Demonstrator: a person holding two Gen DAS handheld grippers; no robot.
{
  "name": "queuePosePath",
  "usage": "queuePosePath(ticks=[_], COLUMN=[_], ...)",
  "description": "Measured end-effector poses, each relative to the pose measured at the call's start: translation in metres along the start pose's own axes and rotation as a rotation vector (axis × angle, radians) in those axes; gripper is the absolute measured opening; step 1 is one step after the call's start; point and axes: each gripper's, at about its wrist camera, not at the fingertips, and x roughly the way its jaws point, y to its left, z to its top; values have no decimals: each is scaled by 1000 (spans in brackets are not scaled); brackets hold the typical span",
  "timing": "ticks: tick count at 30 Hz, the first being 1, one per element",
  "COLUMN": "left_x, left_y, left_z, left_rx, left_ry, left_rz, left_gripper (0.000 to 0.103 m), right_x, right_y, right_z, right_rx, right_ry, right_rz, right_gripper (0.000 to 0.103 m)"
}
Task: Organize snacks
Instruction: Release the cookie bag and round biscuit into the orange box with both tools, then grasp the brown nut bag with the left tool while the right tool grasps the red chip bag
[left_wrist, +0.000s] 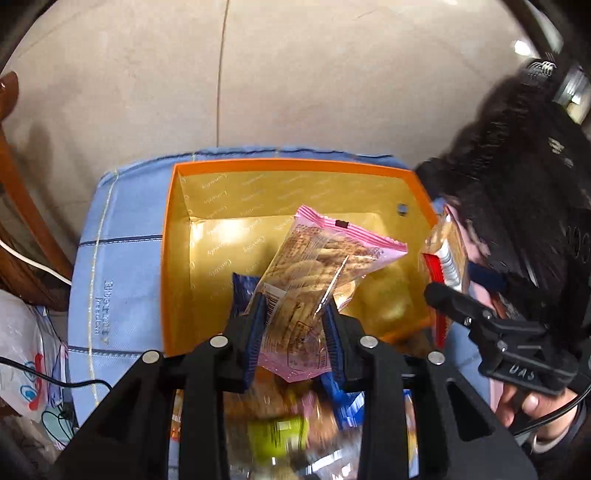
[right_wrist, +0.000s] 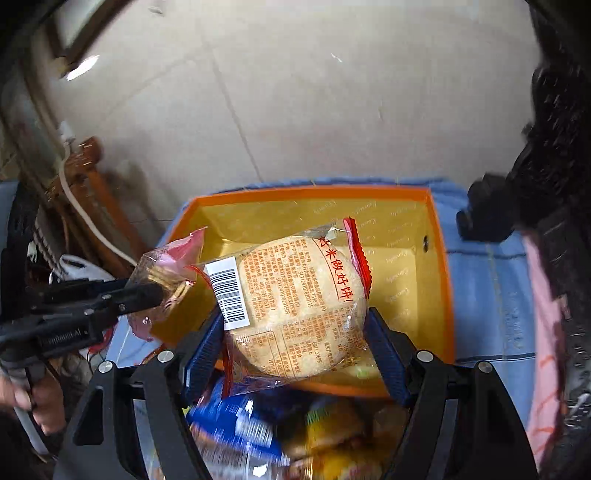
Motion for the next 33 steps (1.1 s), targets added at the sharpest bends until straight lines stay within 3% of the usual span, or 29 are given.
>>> queuePosePath(ticks=[2,3,4,10,11,19,26,33], left_x=[14,16,15,-10,-14,-53,-56,-36], left_y=[8,11,16,26,27,36,45,32], left_z=[2,1,-2,-36,-41,-120,-207,-267], left_rx=[-34,-52,-68,-61,-58,-45,-18,-5], left_ry=[5,4,-18,-29,-31,2,116,231], left_rz=[37,67,97,79,83,87,113,105], left_gripper=[46,66,75,79,80,87,87,87], right_x=[19,26,28,3,-5,-62,-76,-82], right_y=[-9,-14,-16,-18,-16,7,16,15], right_z=[1,0,-3,-42,-48,-116,-199,-238], right_rx=[41,63,75,79,62,-8,19,65], right_ry=[55,85,89,43,17,-7,98,148], right_rz=[-17,-34,-37,-19,-27,-20,-11,-17], right_gripper=[88,89,89,94,99,99,99,99])
